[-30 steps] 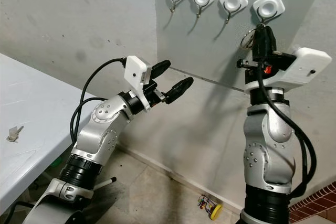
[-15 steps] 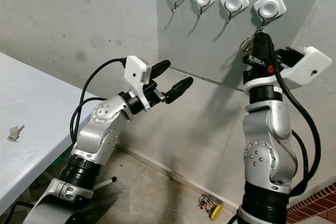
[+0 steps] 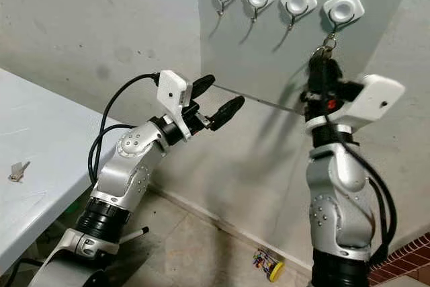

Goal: Hang keys on a hook

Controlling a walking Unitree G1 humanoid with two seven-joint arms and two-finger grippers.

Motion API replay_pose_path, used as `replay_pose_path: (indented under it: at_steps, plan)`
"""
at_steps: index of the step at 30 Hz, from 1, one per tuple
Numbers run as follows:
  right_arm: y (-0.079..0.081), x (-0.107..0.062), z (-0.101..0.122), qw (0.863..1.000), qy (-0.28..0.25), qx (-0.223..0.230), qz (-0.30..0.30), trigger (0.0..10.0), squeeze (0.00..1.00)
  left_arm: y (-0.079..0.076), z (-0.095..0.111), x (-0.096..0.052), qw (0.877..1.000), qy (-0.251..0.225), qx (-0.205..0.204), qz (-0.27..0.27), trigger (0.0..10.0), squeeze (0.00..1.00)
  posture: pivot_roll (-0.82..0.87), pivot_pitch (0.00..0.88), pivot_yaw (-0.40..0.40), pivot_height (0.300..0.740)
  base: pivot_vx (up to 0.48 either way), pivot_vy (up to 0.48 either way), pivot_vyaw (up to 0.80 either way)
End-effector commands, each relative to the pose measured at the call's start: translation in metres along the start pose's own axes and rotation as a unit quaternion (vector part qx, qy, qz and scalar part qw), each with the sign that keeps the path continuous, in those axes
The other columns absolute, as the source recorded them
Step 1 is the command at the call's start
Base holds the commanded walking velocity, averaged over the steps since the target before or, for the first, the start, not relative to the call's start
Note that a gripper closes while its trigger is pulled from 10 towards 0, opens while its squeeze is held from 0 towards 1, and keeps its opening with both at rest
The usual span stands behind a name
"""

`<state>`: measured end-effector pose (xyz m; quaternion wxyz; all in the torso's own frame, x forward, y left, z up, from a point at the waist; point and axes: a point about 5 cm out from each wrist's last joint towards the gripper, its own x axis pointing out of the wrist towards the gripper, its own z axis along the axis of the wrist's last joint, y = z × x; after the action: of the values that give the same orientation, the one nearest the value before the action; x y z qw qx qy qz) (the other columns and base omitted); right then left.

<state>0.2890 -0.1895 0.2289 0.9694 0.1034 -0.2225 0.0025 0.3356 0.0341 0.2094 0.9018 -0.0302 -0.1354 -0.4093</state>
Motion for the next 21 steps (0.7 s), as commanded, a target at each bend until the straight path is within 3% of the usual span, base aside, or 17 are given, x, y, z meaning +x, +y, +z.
replay_pose_path:
  at_steps: [1,21]
  plan:
    - [0.002,-0.004,-0.006,1.0,0.008,-0.01,0.005,10.0,1.0,0.003,-0.002,-0.003,1.0,0.004,0.009,0.007,10.0,0.0,-0.09,0.057,0.034,0.74,0.0,0.0,0.0]
    - [-0.003,-0.038,-0.059,0.996,0.085,-0.015,-0.009,10.0,1.0,0.016,-0.036,-0.023,0.996,0.049,0.03,0.066,10.0,0.0,-0.09,0.035,0.038,0.74,0.0,0.0,0.0]
